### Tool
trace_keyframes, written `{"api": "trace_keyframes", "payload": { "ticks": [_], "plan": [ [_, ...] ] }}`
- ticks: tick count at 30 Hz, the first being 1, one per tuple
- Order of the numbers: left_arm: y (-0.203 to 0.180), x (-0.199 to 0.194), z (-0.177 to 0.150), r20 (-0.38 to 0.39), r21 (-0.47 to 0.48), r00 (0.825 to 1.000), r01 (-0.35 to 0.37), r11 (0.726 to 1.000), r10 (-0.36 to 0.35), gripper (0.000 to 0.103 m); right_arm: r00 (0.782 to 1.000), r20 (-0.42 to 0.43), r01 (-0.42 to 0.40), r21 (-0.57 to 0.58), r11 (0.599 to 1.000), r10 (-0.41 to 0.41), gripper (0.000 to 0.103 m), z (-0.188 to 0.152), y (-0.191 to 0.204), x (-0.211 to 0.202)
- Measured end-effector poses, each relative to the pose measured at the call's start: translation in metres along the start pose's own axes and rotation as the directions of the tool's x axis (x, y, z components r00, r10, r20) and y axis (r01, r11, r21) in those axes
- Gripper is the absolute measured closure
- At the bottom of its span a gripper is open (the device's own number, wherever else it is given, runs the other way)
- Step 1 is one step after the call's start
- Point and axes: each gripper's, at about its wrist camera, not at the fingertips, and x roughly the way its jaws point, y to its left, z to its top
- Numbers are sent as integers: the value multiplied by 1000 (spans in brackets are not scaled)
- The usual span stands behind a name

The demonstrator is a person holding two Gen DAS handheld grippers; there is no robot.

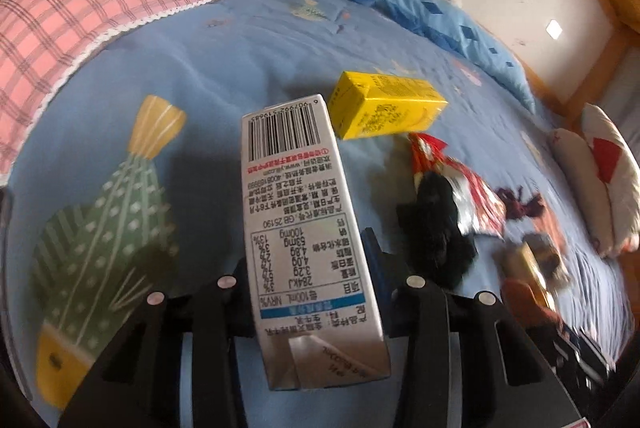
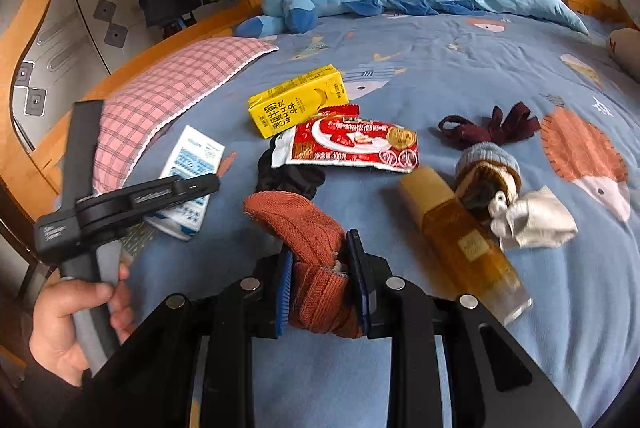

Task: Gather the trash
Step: 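Grasp the white milk carton with the left tool while the right tool grasps the brown sock, then carry carton and sock over the yellow bucket and open both tools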

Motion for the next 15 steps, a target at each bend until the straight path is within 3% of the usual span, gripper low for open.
{"api": "trace_keyframes", "payload": {
  "ticks": [9, 15],
  "plan": [
    [-26, -66, -48, 2, 150, 995, 96, 984, -97, 62, 999, 44, 4, 21, 1000, -5, 78, -24, 8, -49],
    [-68, -93, -86, -76, 237, 971, 237, 942, -225, 62, 992, 123, 10, 70, 997, -18, 78, -49, 1, -107]
  ]
}}
